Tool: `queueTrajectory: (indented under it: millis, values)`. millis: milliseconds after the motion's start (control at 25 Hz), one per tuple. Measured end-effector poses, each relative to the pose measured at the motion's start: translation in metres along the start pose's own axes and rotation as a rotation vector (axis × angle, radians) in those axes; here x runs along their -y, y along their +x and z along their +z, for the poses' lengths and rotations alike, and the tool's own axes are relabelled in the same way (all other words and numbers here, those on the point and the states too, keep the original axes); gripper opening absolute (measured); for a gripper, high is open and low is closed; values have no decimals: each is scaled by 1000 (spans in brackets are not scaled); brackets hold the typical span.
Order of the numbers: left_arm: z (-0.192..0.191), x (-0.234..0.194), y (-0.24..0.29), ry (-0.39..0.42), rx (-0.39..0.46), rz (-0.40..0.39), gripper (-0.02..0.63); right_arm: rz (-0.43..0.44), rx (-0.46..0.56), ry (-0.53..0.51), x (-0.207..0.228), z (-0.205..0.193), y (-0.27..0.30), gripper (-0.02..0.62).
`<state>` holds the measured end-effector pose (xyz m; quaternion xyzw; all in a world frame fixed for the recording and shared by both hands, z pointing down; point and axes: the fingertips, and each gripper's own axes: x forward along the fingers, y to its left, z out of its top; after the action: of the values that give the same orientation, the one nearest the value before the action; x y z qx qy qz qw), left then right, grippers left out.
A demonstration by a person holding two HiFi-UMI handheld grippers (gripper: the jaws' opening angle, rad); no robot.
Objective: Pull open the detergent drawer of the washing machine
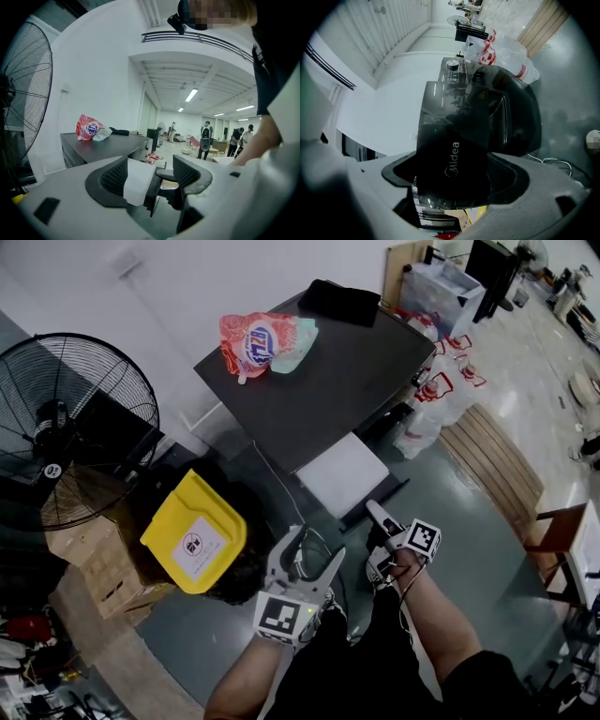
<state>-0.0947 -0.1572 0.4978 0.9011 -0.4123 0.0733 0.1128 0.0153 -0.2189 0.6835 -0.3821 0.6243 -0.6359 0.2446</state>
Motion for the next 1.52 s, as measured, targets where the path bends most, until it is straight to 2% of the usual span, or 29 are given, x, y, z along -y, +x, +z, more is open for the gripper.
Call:
queueTrajectory:
  millis: [240,440,520,600,720,800,1000,1120,1240,1320,1400,1520]
  values:
    - [3,-3,-2,12,6,-12,277,-26,17,1,5,-1,-4,437]
    - [4,-3,-7,18,16,-26,276,-70,-17,-155,3,-3,-14,481]
    - [3,-4,-9,21,21,-32,276,-62,-26,-291,-8,-1,-20,485]
    - [3,-2,-12,24,28,-43,276,-91,-34,-501,-22,1,-30,473]
    - [5,1,-16,25,42,-66,276,-158,-41,-870,-56,-2,-48,402]
    - [4,5,-18,23,49,-77,276,-164,-23,-1061,-89,-5,-59,357]
    - [12,23,-21,19,71,-94,276,-125,46,-1383,-167,-9,-87,231]
    - [20,39,-24,31,73,-90,269,-122,40,-1475,-194,-6,-102,150]
    - [30,63,-27,58,78,-64,208,-74,32,-1530,-211,-4,-124,2]
    - [37,81,-31,65,86,-19,148,-2,39,-1555,-220,-5,-143,-2]
    - [44,102,-35,49,100,28,16,59,23,-1566,-231,-5,-165,-3]
    - [41,142,-36,47,115,82,14,142,-12,-1568,-247,-4,-202,-3]
